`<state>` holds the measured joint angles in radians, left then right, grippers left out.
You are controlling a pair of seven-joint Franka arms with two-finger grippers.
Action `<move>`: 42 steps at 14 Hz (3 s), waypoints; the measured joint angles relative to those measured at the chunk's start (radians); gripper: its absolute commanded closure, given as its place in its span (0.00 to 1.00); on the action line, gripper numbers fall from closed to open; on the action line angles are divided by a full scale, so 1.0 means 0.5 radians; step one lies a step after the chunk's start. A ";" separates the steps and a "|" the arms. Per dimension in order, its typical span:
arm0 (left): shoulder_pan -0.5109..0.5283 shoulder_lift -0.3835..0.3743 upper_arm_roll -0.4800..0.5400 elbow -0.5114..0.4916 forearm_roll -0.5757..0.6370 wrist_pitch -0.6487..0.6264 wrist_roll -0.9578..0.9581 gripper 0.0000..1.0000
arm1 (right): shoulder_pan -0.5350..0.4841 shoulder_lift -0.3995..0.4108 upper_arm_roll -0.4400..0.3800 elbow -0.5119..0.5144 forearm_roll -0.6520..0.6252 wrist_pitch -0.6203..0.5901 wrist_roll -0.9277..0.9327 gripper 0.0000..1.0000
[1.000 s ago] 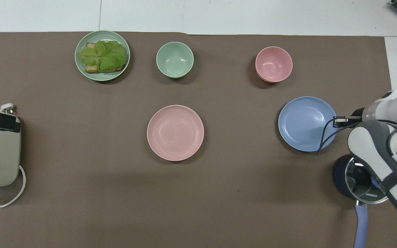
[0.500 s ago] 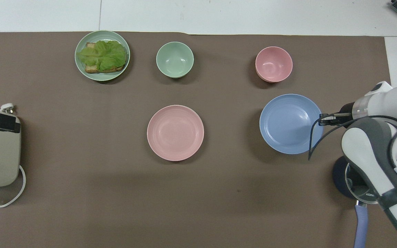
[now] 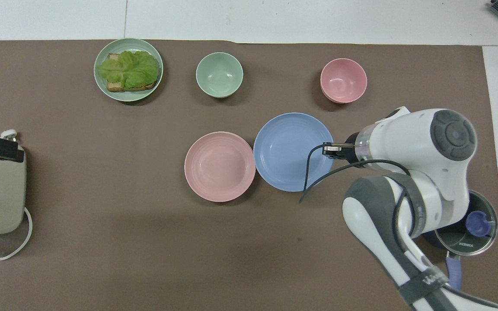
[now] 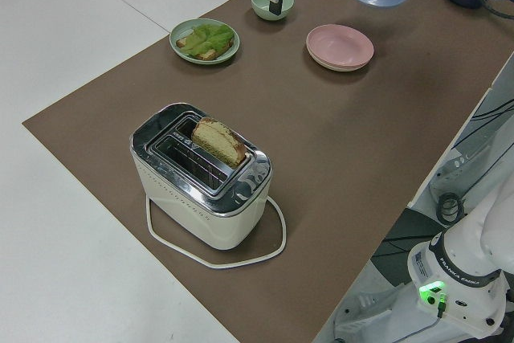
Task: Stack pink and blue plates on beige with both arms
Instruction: 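Carry the blue plate with the right gripper onto the pink plate, then open the right gripper and draw it back to rest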
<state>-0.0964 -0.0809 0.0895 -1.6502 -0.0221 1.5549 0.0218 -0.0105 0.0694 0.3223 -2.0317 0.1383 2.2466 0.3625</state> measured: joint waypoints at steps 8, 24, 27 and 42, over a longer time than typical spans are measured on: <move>0.006 -0.001 -0.015 0.000 0.000 -0.001 0.000 0.00 | 0.326 0.317 -0.001 0.298 0.001 0.179 0.568 1.00; 0.012 -0.001 -0.016 0.000 0.000 -0.001 0.000 0.00 | 0.503 0.570 -0.008 0.168 0.284 0.420 0.668 1.00; 0.012 -0.001 -0.016 0.000 0.000 -0.001 0.000 0.00 | 0.503 0.535 -0.009 0.118 0.282 0.406 0.666 1.00; 0.013 -0.001 -0.017 0.000 0.000 -0.001 0.000 0.00 | 0.314 0.310 -0.043 0.187 0.155 0.163 0.654 0.00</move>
<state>-0.0897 -0.0812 0.0812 -1.6502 -0.0223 1.5543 0.0217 0.1464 0.2246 0.3007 -1.9381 0.2157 2.3280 0.6893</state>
